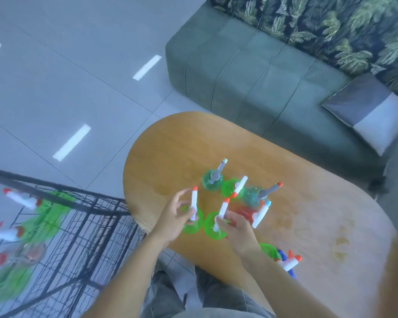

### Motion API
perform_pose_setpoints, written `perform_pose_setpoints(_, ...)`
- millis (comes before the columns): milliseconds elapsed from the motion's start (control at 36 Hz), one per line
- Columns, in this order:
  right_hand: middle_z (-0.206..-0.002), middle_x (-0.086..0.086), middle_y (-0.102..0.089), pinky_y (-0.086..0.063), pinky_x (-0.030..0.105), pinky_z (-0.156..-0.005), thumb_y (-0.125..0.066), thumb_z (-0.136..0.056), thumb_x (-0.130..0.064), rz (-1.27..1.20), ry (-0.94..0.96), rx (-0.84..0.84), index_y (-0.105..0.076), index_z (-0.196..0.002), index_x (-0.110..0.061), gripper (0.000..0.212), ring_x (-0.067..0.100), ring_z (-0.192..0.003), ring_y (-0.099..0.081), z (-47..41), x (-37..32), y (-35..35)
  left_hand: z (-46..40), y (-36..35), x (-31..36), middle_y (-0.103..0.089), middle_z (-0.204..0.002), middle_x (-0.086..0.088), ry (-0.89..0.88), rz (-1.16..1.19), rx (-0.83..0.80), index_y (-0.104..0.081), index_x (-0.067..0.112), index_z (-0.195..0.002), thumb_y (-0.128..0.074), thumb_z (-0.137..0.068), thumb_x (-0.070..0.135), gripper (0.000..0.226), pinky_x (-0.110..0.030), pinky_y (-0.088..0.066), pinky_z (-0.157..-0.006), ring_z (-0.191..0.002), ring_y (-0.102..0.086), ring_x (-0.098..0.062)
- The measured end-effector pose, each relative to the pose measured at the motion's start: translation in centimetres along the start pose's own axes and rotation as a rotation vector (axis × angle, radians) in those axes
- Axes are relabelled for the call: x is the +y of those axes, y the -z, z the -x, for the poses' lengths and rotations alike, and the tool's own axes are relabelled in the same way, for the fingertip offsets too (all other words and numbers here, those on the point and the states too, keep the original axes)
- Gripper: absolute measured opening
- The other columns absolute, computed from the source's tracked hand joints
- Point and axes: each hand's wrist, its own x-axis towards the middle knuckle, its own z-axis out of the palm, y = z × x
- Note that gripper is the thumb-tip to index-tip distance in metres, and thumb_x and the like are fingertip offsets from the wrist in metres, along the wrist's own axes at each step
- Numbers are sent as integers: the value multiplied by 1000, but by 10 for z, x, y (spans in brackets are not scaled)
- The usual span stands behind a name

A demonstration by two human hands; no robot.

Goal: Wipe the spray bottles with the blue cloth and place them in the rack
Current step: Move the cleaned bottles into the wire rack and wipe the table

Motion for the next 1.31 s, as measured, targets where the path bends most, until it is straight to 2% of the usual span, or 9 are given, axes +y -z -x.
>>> perform_pose_setpoints(83, -74, -9, -51, -32, 23, -63, -62, -104, -33, 128, 102, -46, -64, -72, -28, 32, 8, -67, -42, 9, -9, -15, 23, 17, 2, -72, -129, -5, -40, 35, 53, -49, 32, -153, -71, -104, 14, 57, -31, -63, -86, -102, -80, -29)
perform_pose_setpoints(250, -101, -7, -64, -38, 10, -68, -61, -103, -41, 334, 236, -161, -73, -94, -31, 18, -2, -86, -58, 22, -42, -62, 72, 68, 5, -73, -127, -4, -70, 134, 181, -50, 38, -152, -87, -87, 42, 76, -53, -58, -105, -104, -80, -29)
perform_pose_setpoints(389, -115, -8, -60, -37, -1, -75, -64, -103, -35, 426, 336, -267, -70, -106, -30, 9, -21, -94, -52, 37, -66, -123, 112, 118, -4, -70, -128, -17, -131, 331, 312, -51, 21, -150, -75, -98, 5, 59, -29, -64, -80, -103, -78, -35)
perform_pose_setpoints(639, -112, -13, -69, -45, 10, -76, -66, -99, -49, 514, 401, -469, -69, -113, -32, 22, -6, -101, -64, 56, -82, -233, 176, 203, -50, -79, -114, -15, -135, 486, 573, -55, 25, -144, -79, -95, -1, 60, -59, -62, -96, -90, -78, -36)
perform_pose_setpoints(778, -105, -11, -68, -45, 20, -75, -66, -92, -61, 545, 430, -508, -70, -116, -33, 37, 8, -89, -66, 58, -90, -284, 200, 238, -75, -77, -107, -11, -154, 597, 698, -52, 26, -142, -70, -99, -9, 58, -43, -67, -83, -86, -79, -28)
perform_pose_setpoints(889, -100, -11, -59, -41, 11, -64, -63, -102, -46, 645, 494, -530, -67, -119, -31, 24, -1, -75, -56, 57, -102, -320, 202, 255, -96, -74, -121, 9, -149, 567, 806, -50, 27, -148, -69, -103, 1, 55, -56, -58, -104, -101, -79, -18)
perform_pose_setpoints(1000, -123, -11, -58, -47, 15, -79, -57, -106, -36, 718, 545, -552, -63, -123, -27, 20, -2, -99, -62, 50, -112, -353, 189, 266, -105, -65, -127, 6, -169, 644, 840, -46, 27, -150, -64, -105, -3, 57, -55, -57, -97, -94, -74, -8)
perform_pose_setpoints(1167, -129, -8, -50, -56, 35, -94, -50, -109, -34, 805, 578, -506, -61, -132, -21, 28, 1, -106, -60, 26, -110, -390, 165, 270, -112, -65, -134, 12, -124, 585, 842, -46, 30, -143, -59, -109, 9, 42, -9, -52, -76, -110, -71, 0)
perform_pose_setpoints(1306, -128, -8, -48, -58, 45, -95, -48, -109, -34, 886, 583, -466, -61, -135, -19, 32, 8, -108, -62, 0, -103, -409, 143, 275, -121, -63, -141, 5, -82, 646, 842, -47, 25, -142, -63, -109, 15, 38, -20, -51, -88, -119, -72, -14)
